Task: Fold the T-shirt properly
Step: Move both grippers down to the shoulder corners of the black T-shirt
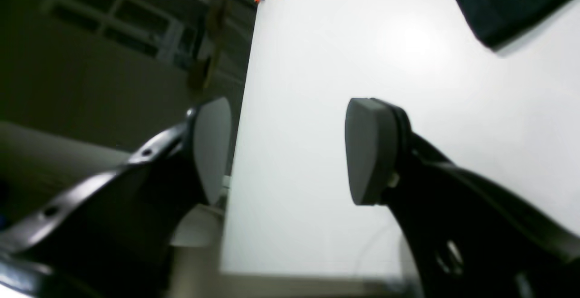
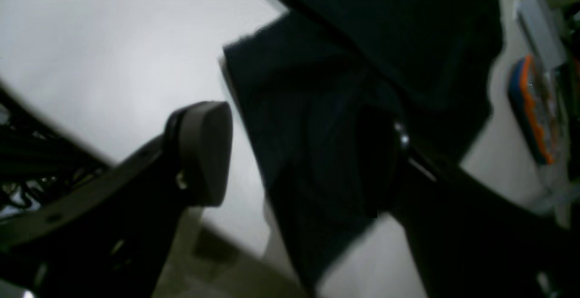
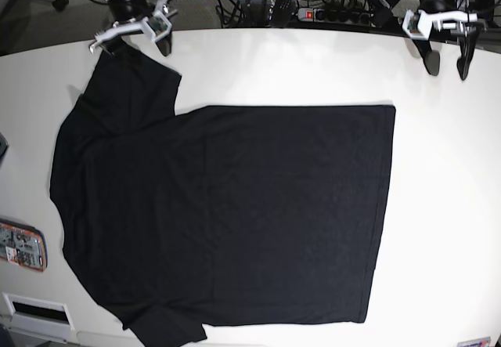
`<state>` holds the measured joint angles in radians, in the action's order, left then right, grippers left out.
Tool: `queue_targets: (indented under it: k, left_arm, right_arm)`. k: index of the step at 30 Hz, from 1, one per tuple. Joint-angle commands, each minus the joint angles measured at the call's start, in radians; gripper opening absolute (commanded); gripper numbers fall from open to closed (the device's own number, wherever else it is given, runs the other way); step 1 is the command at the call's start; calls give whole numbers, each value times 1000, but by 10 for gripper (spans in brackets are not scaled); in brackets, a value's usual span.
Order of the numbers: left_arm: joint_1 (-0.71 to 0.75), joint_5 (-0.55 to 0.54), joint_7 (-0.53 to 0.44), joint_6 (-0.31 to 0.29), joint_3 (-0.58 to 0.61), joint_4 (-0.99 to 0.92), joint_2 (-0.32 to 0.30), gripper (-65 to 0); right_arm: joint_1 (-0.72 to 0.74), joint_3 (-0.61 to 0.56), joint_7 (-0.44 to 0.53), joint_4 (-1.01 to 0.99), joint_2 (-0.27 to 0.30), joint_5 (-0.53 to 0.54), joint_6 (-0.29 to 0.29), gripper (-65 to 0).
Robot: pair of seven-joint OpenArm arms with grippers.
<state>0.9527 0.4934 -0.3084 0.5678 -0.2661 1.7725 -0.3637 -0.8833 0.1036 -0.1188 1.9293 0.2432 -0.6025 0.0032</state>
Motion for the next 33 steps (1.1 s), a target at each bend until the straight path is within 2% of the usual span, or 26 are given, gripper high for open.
queue_targets:
  k: [1,3,6,11,14,20,23,26,29,33]
  left_arm:
    - [-8,17,22,22,-2,14,-7,-287]
    - [-31,55,96,-9,-2,20,-7,-287]
    - [-73,69,185,-104,0,51,-5,-292]
    - [-140,69,246,-196,1,59,-4,-313]
    - [-182,70,286,-266,1,59,-5,-321]
    - [-206,77,366,-431,1,97,-7,-329]
    - [-206,77,421,-498,1,112,-30,-329]
    - [-203,77,453,-539,1,112,-47,-329]
    - [-206,77,484,-543,1,109,-51,-329]
    - [-206,77,486,-543,1,109,-51,-329]
  right_arm:
    - [3,0,-15,17,5,3,-6,-241]
    - [28,0,-60,15,5,3,-1,-241]
    - [49,-2,-97,14,5,3,-1,-241]
    - [75,-3,-155,6,5,5,7,-241]
    - [75,-26,-189,6,5,8,70,-240]
    - [72,-25,-287,14,6,128,148,-241]
    - [74,-25,-344,14,23,138,176,-241]
    - [71,-29,-405,14,66,143,176,-241]
    - [74,-31,-448,8,94,146,176,-241]
    - [75,-31,-456,3,123,148,176,-241]
